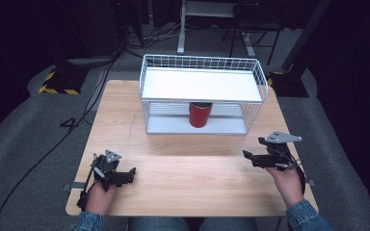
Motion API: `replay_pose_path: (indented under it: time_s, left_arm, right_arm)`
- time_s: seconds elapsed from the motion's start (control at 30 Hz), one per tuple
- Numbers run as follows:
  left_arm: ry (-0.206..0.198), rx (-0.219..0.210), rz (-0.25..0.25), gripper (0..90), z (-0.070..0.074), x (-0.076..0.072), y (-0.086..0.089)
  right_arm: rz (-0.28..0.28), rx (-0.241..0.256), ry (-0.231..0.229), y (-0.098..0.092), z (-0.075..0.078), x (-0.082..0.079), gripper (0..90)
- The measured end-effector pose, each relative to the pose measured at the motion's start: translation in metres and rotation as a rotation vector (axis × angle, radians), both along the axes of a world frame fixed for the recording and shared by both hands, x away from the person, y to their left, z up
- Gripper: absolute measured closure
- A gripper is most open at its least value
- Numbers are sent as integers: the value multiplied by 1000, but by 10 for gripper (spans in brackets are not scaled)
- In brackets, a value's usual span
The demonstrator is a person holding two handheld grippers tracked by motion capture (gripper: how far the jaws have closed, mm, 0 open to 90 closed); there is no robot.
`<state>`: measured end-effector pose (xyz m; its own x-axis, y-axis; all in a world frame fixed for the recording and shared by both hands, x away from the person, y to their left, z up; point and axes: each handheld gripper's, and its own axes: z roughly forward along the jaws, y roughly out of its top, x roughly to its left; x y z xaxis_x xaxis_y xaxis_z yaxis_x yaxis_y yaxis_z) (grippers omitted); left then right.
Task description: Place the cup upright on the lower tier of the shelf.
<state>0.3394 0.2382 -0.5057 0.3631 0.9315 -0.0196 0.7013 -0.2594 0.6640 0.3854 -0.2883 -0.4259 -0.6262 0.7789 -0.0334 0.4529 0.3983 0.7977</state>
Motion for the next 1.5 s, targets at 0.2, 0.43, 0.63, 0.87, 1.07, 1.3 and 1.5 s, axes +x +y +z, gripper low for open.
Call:
replay_pose_path:
  time_s: [0.2,0.43,0.63,0.87,1.07,1.3,1.5]
  left_arm:
    - [1,-6,3,0,0,0,-1]
    - [1,-6,4,0,0,0,-1]
    - [1,-6,4,0,0,0,-1]
    - [2,-7,3,0,0,1,-1]
    - [2,-7,5,0,0,1,-1]
    - [2,-4,1,0,0,1,-1]
    - [2,-7,5,0,0,1,-1]
  right_arm:
    - [-30,11,33,-17,-7,-14,157]
    - [-64,14,53,-35,-19,-29,157]
    - [-91,8,50,-46,-35,-40,157]
    - [-95,9,61,-50,-56,-49,157]
    - [-100,4,87,-52,-67,-55,157]
    - [-103,-22,112,-55,-74,-57,157]
    - [-98,-32,97,-57,-79,-59,148]
